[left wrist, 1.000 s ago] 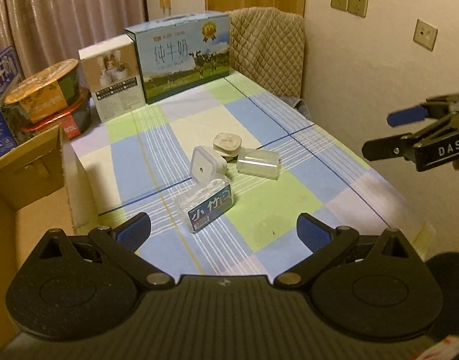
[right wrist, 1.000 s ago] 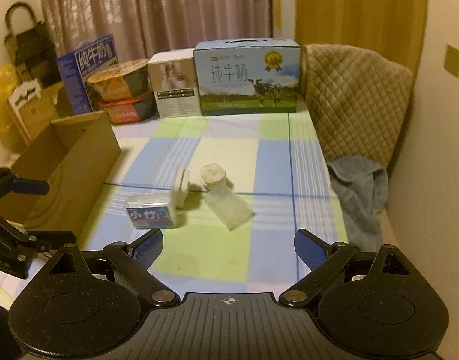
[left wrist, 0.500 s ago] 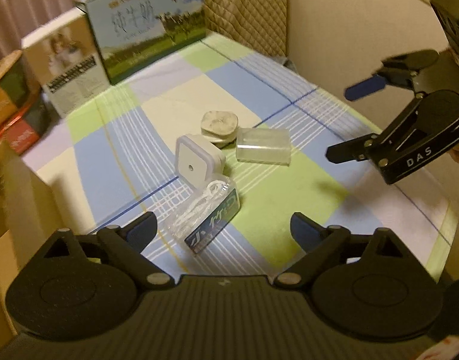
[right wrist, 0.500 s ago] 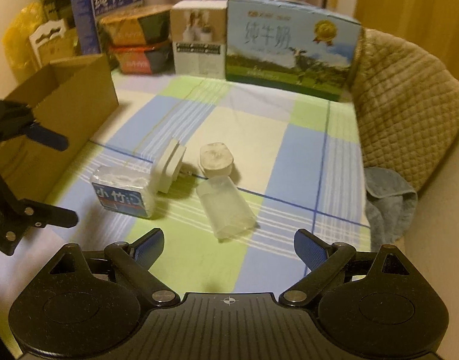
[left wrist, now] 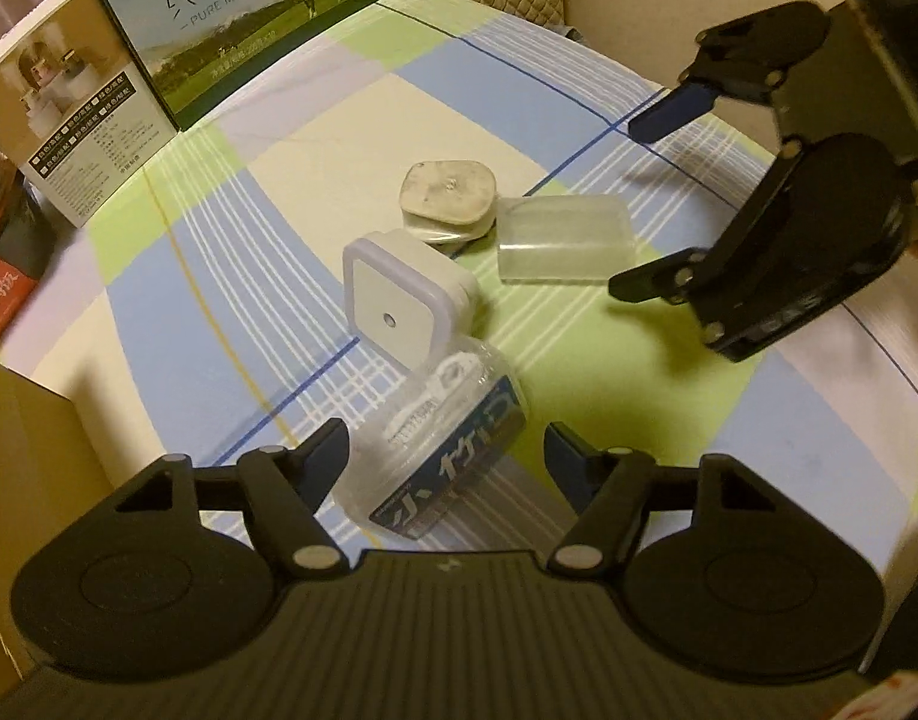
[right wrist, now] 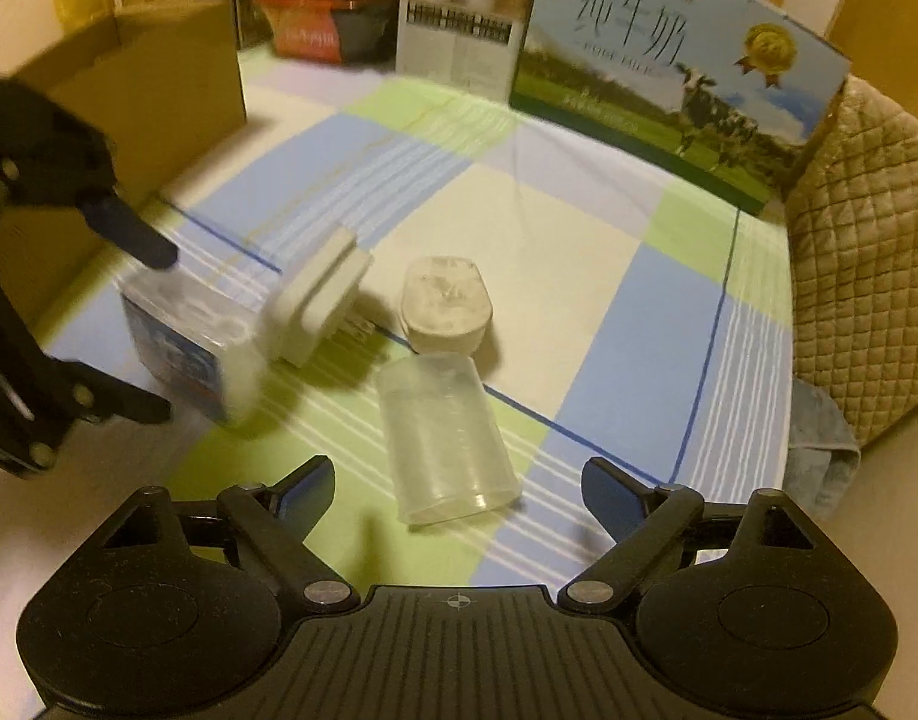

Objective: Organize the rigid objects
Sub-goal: 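Grasp the clear plastic case with the left tool while the right tool grasps the clear cup, then lift the case with the left tool while the right tool lifts the cup, carrying both over the box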

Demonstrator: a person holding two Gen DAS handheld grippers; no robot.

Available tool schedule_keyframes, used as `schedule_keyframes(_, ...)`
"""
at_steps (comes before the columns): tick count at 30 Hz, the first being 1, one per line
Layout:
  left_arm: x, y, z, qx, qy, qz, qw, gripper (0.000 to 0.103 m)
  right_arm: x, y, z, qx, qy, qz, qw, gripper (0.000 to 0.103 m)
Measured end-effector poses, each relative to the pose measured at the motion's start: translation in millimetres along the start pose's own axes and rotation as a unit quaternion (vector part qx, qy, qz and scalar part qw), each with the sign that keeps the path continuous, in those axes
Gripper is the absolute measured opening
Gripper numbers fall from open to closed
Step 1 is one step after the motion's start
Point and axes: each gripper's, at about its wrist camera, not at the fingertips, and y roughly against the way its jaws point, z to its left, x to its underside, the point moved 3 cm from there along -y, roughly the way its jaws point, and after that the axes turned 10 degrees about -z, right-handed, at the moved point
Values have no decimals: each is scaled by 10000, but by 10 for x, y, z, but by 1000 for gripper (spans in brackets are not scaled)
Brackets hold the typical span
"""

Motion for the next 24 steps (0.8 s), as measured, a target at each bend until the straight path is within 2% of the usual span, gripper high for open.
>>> schedule_keyframes(7,-17,-73,53,37,-193,-22,9998,63,-14,-264,46,-118,113,177,9997,75)
schedule_keyframes(9,-3,-93,65,30,-176,14,9998,63,-18,-302,63,-131,112,215,9996,69)
schedule_keyframes(10,8,-106,72,81,-147,56,9998,62,-19,-314,72,-108,116,237,9996,61)
schedule_keyframes(11,20,-123,68,148,-125,109,9998,54,-15,-317,77,-83,110,258,9996,50)
schedule_keyframes(14,37,-116,22,202,-179,179,9995,50,20,-276,87,-64,-46,331,9994,49)
schedule_keyframes(17,54,-83,-27,313,-64,250,9992,35,65,-194,90,-9,-229,474,9986,49)
schedule_keyframes(18,64,-69,-43,355,-10,260,9990,33,83,-157,83,-37,-342,517,9981,49)
schedule_keyframes(24,99,-89,-74,314,20,235,9992,32,140,-63,94,14,-444,540,9976,49)
